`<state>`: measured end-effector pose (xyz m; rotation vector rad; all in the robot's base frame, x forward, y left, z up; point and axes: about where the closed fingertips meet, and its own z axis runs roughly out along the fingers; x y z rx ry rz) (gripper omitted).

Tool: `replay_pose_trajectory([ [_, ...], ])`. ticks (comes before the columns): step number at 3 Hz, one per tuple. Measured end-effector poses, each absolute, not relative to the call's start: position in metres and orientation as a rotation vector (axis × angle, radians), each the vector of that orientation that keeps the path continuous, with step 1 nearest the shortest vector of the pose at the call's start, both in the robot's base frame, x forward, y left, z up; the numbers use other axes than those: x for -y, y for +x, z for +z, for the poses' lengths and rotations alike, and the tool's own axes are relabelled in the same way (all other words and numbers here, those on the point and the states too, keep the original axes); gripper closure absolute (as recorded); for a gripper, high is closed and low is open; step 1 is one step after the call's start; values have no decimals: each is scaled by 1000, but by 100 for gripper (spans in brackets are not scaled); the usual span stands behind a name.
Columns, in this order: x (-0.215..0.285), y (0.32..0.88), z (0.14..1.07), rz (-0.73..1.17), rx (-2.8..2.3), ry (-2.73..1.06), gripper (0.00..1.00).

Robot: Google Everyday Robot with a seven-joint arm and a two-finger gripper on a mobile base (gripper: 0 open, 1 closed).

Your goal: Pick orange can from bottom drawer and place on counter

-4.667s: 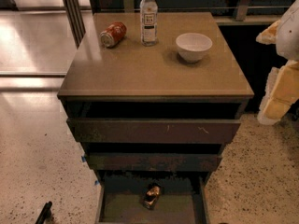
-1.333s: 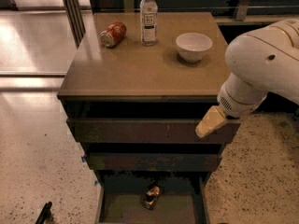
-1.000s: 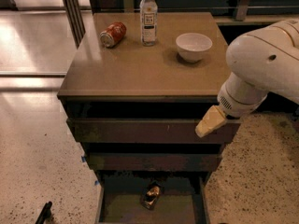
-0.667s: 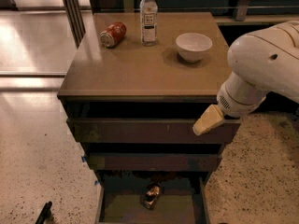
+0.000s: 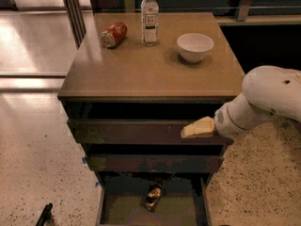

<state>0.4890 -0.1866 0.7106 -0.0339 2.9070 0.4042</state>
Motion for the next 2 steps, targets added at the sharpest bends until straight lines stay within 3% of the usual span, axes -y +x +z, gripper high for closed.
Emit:
replay_pose_trajectory([
  [1, 159, 480, 686, 622, -2875, 213, 0],
  [2, 159, 480, 686, 622, -2875, 213, 0],
])
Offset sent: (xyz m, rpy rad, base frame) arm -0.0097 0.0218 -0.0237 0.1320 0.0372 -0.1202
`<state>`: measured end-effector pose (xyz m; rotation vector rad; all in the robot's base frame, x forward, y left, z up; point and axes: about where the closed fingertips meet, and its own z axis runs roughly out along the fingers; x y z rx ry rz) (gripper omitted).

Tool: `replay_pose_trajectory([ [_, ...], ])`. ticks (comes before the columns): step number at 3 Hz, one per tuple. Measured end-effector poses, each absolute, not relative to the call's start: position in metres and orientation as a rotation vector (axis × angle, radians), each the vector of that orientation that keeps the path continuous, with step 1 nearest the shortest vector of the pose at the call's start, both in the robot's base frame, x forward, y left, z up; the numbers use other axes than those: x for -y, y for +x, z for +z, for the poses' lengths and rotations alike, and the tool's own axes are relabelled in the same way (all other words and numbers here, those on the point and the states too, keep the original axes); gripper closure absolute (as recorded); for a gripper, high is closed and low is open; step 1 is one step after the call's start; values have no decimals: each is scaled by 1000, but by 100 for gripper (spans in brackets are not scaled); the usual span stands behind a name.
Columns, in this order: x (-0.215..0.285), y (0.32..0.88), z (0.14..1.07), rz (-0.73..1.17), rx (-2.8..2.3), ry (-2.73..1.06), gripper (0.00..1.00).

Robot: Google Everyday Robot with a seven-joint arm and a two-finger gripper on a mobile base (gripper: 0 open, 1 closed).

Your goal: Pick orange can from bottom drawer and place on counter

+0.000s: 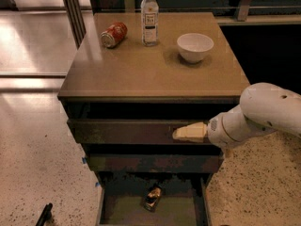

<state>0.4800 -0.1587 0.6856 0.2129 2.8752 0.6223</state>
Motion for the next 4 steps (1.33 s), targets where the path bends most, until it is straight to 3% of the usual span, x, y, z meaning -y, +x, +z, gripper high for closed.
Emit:
replay_pose_trajectory([
  [2, 145, 463, 627, 664, -2805, 382, 0],
  [4, 146, 464, 563, 537, -2710, 493, 0],
])
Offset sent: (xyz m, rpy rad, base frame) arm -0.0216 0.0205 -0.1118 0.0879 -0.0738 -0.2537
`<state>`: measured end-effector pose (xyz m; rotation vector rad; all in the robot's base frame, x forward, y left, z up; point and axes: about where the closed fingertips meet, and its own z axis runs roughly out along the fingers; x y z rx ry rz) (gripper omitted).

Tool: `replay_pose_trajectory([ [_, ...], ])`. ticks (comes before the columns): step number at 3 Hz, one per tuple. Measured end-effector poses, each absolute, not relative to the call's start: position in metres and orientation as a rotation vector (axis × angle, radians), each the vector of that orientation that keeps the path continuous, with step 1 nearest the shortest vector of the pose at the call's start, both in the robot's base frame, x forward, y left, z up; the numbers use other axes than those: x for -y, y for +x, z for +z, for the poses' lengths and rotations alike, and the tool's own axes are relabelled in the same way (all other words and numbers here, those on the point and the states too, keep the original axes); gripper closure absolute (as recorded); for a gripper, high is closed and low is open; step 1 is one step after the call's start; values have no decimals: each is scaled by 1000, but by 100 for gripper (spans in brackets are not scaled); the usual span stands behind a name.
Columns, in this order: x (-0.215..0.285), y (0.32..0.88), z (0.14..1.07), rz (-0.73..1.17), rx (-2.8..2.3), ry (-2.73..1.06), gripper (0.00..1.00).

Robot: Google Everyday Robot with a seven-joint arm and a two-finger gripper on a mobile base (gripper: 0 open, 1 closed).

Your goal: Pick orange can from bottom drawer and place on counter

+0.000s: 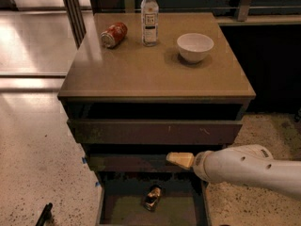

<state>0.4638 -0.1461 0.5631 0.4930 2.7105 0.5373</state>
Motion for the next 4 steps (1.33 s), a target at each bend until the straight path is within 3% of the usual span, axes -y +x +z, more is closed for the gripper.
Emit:
replay_pose_trajectory([
  [2, 136, 479, 564, 553, -2669, 529, 0],
  [4, 142, 477, 494, 415, -2809, 528, 0],
])
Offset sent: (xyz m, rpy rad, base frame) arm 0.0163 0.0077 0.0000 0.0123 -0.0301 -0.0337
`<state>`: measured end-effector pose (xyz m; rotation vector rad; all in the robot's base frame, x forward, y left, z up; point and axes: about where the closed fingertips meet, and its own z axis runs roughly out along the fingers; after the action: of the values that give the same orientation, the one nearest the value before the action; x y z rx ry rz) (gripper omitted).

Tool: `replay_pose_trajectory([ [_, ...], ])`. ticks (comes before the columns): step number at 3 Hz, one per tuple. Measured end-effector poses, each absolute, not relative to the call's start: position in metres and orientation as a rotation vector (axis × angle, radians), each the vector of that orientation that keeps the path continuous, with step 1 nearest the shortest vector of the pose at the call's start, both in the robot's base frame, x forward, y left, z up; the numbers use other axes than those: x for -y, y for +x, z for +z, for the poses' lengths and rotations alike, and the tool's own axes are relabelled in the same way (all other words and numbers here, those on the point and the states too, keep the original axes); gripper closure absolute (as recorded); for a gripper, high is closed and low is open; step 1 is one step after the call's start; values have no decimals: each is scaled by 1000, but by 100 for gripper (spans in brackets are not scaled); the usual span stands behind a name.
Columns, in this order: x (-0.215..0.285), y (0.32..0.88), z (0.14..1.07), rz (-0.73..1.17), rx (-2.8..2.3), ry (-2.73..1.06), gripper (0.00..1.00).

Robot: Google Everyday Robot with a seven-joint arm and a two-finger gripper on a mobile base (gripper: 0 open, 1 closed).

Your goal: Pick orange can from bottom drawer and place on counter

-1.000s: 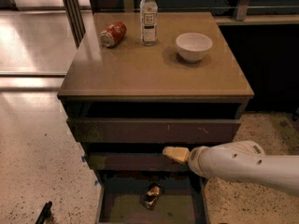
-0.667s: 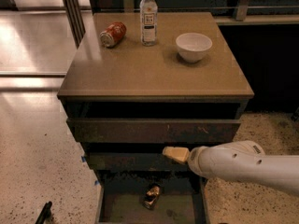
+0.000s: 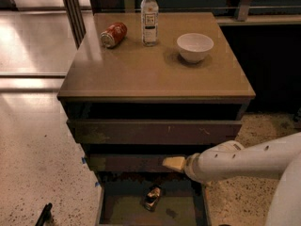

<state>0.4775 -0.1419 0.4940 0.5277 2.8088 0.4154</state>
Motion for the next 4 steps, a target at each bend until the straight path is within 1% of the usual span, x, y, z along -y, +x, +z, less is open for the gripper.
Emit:
replay_pose_trajectory([
  [1, 120, 480, 449, 326, -2908, 434, 0],
  [2, 94, 481, 412, 313, -2978, 377, 0],
  [4, 92, 476, 401, 337, -2989, 373, 0],
])
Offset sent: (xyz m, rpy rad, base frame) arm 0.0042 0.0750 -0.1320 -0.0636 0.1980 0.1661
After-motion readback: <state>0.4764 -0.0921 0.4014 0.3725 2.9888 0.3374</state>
